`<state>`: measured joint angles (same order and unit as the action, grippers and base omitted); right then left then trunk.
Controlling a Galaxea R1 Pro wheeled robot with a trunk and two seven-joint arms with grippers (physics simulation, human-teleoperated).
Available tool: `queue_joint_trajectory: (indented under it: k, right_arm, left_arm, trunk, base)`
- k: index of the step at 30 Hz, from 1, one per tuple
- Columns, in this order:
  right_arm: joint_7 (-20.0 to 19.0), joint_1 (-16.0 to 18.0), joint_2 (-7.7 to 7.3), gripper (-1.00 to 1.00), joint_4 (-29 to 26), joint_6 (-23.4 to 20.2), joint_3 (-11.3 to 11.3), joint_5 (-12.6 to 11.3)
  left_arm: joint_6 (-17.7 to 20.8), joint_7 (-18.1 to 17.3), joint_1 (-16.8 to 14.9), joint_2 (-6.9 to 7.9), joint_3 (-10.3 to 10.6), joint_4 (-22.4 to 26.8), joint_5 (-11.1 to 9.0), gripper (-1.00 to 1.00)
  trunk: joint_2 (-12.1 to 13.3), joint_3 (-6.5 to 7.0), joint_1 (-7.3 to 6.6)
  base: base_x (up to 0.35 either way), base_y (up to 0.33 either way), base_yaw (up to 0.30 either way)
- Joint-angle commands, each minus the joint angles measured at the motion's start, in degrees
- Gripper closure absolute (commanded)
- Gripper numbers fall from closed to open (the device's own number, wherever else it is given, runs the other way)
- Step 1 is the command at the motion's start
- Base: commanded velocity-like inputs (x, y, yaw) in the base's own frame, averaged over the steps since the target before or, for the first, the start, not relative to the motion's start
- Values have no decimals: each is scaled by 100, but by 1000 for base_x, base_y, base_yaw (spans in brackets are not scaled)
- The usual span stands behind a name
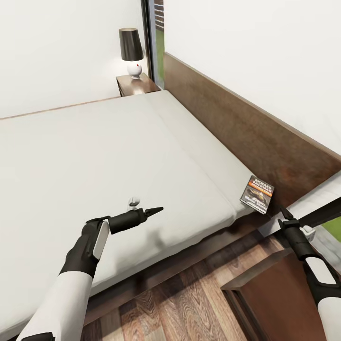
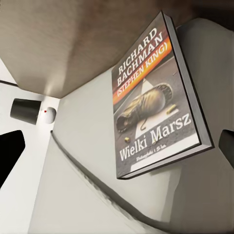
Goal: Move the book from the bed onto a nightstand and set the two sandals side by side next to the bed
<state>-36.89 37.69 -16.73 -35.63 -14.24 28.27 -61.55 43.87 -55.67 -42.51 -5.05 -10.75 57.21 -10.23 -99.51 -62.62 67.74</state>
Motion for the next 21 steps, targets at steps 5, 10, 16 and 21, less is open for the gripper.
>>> queue_joint_trajectory:
  k: [5, 10, 16, 21]
  right_arm:
    - [-12, 5, 2, -100, 4, -53, 12, -50]
    - [-11, 5, 3, -100, 4, -53, 12, -50]
    - [-14, 5, 3, -100, 4, -53, 12, -50]
    - [-16, 3, 3, -100, 4, -53, 12, -50]
  left_arm:
    - [34, -17, -3, -5, -15, -6, -6, -100]
    - [34, -14, -3, -5, -15, -8, -6, -100]
    - [34, -14, -3, -5, -15, -8, -6, -100]
    - [34, -15, -3, -5, -15, -8, -6, -100]
  trunk:
    - [-2, -3, 0]
    - [-2, -3, 0]
    - [-242, -111, 131]
    - [-443, -201, 241]
  base:
    - [0, 0, 0]
    - [0, 0, 0]
    - [0, 0, 0]
    - [0, 0, 0]
